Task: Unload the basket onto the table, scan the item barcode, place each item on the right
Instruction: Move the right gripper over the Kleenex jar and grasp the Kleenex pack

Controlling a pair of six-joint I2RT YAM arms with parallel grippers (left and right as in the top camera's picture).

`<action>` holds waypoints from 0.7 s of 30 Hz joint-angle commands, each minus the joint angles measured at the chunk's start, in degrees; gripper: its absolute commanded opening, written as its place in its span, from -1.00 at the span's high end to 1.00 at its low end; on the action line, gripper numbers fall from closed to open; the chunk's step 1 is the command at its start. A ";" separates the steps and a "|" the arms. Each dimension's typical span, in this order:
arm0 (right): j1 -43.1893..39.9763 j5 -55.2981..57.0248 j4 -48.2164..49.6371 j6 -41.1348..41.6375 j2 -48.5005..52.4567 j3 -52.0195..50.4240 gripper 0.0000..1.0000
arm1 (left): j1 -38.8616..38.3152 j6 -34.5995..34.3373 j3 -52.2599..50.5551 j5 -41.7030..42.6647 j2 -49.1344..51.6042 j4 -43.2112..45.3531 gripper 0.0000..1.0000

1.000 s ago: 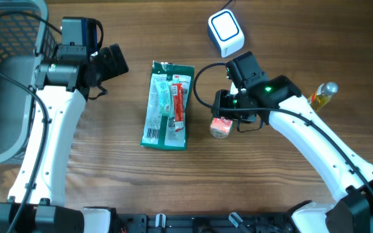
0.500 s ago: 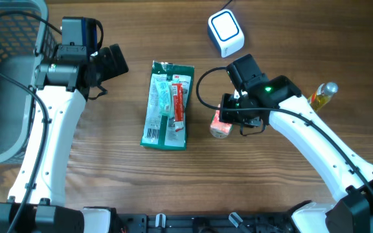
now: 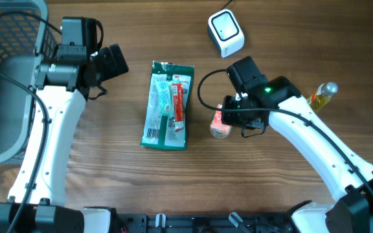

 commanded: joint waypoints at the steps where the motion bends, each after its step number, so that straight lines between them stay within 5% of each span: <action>1: 0.07 1.57 2.62 1.22 -0.09 -3.34 0.20 | 0.33 0.72 0.48 0.46 0.15 0.13 -1.00; 6: 0.07 1.55 6.95 1.25 -0.09 -6.51 0.29 | 0.31 0.70 0.48 0.48 0.15 0.13 -1.00; 12: -0.02 0.72 7.96 0.57 -0.15 -6.32 0.88 | 0.31 0.72 0.48 0.48 0.15 0.13 -1.00; 21: -1.25 -4.70 8.83 -1.09 -5.99 -2.91 0.91 | 0.31 0.72 0.48 0.48 0.15 0.13 -1.00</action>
